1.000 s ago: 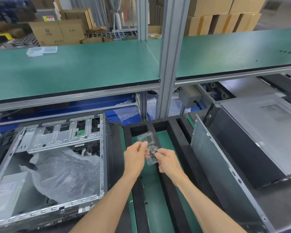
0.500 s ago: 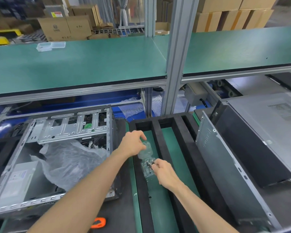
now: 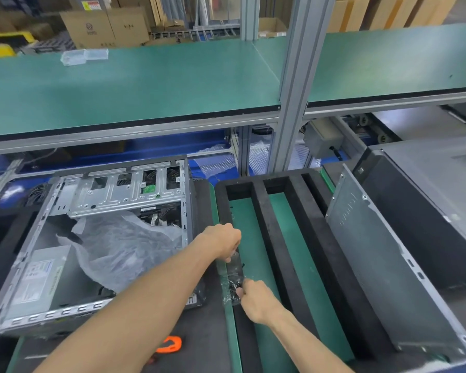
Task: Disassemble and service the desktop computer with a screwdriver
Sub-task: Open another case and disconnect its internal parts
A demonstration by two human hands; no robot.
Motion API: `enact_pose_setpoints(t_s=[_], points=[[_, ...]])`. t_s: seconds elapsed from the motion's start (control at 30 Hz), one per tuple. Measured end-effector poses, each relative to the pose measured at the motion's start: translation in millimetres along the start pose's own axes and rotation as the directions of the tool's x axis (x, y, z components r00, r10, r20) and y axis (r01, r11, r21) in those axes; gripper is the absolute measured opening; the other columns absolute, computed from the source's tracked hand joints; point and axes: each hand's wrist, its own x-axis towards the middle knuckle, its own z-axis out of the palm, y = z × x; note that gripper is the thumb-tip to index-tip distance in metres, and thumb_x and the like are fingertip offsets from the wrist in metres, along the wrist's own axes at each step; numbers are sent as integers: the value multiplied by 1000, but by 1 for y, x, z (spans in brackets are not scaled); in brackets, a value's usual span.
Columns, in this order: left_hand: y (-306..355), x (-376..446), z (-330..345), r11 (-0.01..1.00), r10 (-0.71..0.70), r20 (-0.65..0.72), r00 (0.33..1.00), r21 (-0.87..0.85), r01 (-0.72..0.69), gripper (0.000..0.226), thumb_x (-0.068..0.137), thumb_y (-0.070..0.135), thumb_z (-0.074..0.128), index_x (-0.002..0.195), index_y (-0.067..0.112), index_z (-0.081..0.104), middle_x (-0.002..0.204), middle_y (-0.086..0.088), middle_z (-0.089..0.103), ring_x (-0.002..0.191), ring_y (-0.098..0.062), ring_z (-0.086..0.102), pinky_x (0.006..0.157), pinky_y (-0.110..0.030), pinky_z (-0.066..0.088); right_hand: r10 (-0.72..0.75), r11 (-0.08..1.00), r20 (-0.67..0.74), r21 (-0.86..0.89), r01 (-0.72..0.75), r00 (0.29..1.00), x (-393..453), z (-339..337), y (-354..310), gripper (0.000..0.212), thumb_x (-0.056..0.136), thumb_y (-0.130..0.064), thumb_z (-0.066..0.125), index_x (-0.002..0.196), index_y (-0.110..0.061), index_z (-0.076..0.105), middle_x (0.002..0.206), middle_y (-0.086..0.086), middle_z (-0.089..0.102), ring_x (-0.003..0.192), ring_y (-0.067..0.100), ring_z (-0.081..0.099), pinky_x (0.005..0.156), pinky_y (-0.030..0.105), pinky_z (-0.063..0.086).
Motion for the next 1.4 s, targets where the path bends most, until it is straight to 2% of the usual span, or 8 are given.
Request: enact_pose_setpoints(t_s=[0.23,0.4,0.5,0.67,0.9,1.0,1.2,1.4], points=[[-7,6,9,1000,25,-16,1000,-16,-26,19,89,4,67,81,15,54,103,-9,68,96,-31,67,75,-41,53,35,993,-10,-115,-36,999,6,-5,-8,34,106,-29,42,112,-2,61,119,20,61,112,41,59,84,38,48],[-10,8,12,998,43,-23,999,-51,-44,26,89,1,64,73,16,52,94,-8,68,91,-29,70,79,-43,56,111,994,-38,30,-110,993,7,-8,-6,43,106,-43,39,96,-6,60,111,20,64,103,39,61,76,32,41],[-10,9,13,997,52,-17,999,-62,-53,30,89,-1,64,70,17,50,94,-9,69,91,-29,70,78,-44,57,154,982,-73,124,-144,985,5,-16,1,35,104,-26,38,95,-3,62,108,21,64,98,38,60,75,32,41],[-9,8,11,995,52,3,999,-90,-52,23,85,7,75,82,18,55,101,-8,66,90,-30,64,71,-38,49,90,956,-60,284,-69,994,5,-38,-4,28,84,1,40,70,-12,62,88,10,70,73,19,58,59,23,44],[-10,6,10,986,36,22,999,-165,-31,26,80,21,83,82,25,57,99,-2,65,86,-24,62,70,-36,50,-15,948,140,316,-30,990,8,-36,-23,45,77,7,27,95,-3,68,87,9,73,70,14,69,59,22,51],[-10,6,11,984,35,15,999,-177,-32,25,80,22,83,82,25,59,99,-1,65,85,-23,61,66,-35,46,-14,938,153,344,-40,988,9,-33,-22,44,80,9,27,95,-1,66,90,15,73,68,17,71,58,21,53],[-10,6,12,983,35,8,999,-181,-33,23,80,22,83,85,25,61,96,0,65,87,-24,64,71,-35,51,-52,920,168,393,-19,984,11,-33,-16,47,77,8,27,97,-3,67,97,19,74,81,32,76,81,47,62],[-10,8,13,982,47,-15,999,-185,-49,22,79,24,84,87,25,64,97,1,67,87,-23,65,69,-34,50,-86,899,141,437,16,986,9,-38,-15,47,78,9,28,96,-9,68,98,15,74,80,29,76,74,38,62]])
